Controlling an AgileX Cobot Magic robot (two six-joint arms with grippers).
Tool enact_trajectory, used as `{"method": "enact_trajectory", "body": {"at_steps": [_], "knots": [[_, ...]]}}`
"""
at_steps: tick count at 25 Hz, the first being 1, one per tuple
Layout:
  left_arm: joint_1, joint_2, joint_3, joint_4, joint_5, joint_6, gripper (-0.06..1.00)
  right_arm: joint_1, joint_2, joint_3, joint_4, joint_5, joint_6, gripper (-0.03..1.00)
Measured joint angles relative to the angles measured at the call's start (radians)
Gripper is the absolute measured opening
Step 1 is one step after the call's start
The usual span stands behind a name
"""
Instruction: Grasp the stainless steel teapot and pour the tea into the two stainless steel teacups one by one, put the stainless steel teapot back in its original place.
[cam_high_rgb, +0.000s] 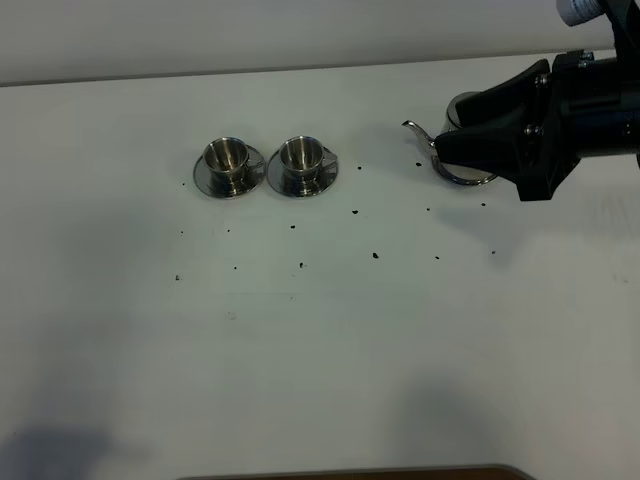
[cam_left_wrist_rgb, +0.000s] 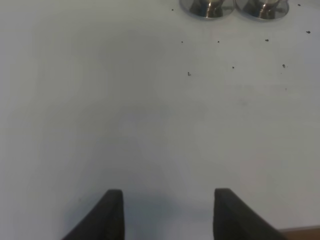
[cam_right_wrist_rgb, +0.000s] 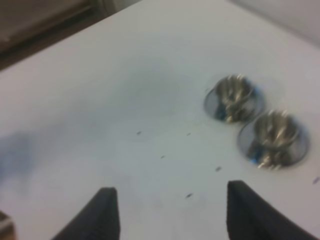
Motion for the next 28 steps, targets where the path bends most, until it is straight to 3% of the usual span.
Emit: {"method": "enact_trajectory", "body": {"at_steps": [5, 11, 15, 23, 28], "knots": [[0.000, 0.000, 0.000, 0.000, 0.000, 0.000, 0.47, 0.000, 0.056, -0.183, -0.133, 0.097, 0.093, 0.47], [0.000, 0.000, 0.000, 0.000, 0.000, 0.000, 0.47, 0.032, 0.229, -0.444, -0.493, 0.243, 0.384, 0.47], [0.000, 0.000, 0.000, 0.000, 0.000, 0.000, 0.47, 0.091, 0.343, -0.587, -0.718, 0.272, 0.500, 0.47], [0.000, 0.000, 0.000, 0.000, 0.000, 0.000, 0.47, 0.122, 0.514, -0.750, -1.016, 0.278, 0.523, 0.47], [0.000, 0.000, 0.000, 0.000, 0.000, 0.000, 0.47, 0.068, 0.587, -0.825, -1.044, 0.277, 0.469, 0.47]]}}
